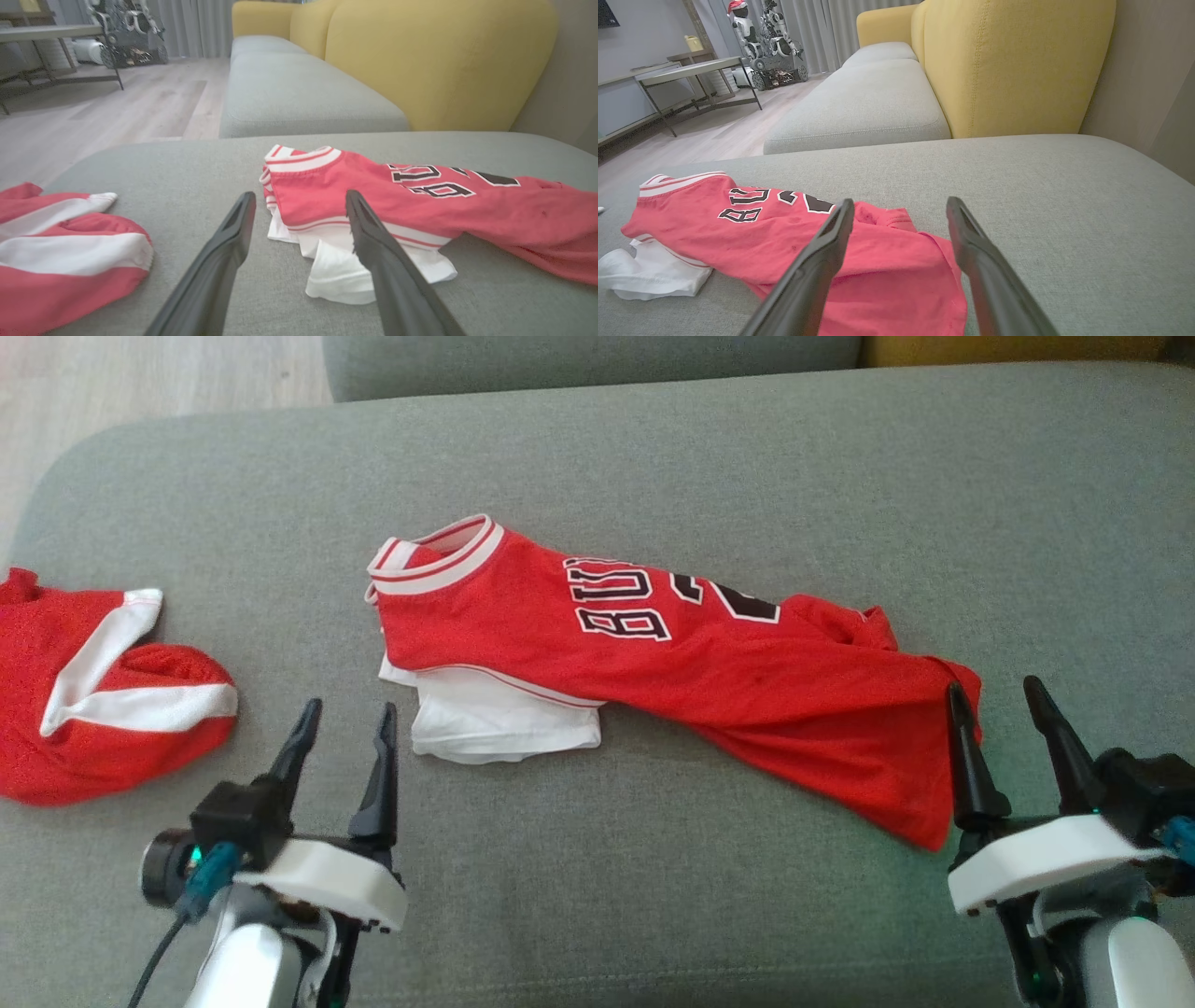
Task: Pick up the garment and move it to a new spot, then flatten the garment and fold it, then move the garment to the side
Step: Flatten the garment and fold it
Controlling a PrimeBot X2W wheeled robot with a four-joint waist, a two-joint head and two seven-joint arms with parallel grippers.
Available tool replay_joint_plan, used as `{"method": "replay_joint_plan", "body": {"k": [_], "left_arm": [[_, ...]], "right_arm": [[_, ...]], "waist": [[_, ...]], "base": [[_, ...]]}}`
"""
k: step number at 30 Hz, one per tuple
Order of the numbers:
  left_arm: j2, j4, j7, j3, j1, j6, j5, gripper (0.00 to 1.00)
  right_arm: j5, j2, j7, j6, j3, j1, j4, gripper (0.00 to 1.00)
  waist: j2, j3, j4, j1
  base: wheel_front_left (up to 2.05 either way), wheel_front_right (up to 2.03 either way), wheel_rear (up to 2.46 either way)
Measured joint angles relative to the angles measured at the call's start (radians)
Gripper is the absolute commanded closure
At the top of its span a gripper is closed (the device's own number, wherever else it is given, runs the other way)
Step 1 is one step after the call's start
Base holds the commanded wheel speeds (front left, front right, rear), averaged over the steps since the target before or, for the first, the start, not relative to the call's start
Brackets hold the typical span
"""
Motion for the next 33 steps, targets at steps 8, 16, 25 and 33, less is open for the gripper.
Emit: {"method": "replay_joint_plan", "body": {"k": [8, 16, 25, 33], "left_arm": [[-0.008, 0.148, 0.086, -0.032, -0.102, -0.075, -0.057, 0.00], [-0.005, 0.325, 0.117, -0.048, -0.187, -0.143, -0.118, 0.00], [0.018, 0.326, 0.079, -0.095, -0.197, -0.167, -0.223, 1.00], [0.071, 0.070, 0.101, -0.053, -0.086, -0.123, -0.265, 1.00]], "right_arm": [[0.011, 0.000, -0.001, 0.000, 0.021, -0.030, 0.007, 0.00], [0.017, -0.001, -0.003, 0.000, 0.029, -0.042, 0.022, 0.00], [0.035, 0.000, -0.012, 0.000, 0.010, -0.042, 0.028, 0.00], [0.043, -0.001, -0.012, 0.000, -0.042, -0.039, 0.023, 0.00]], "waist": [[0.0000, 0.045, -0.021, 0.0000], [0.0000, 0.083, -0.050, 0.0001], [0.0000, 0.088, -0.048, 0.0001], [0.0000, 0.086, -0.012, 0.0001]], "base": [[0.00, 0.00, 0.00], [0.00, 0.00, 0.00], [0.00, 0.00, 0.00], [0.00, 0.00, 0.00]]}}
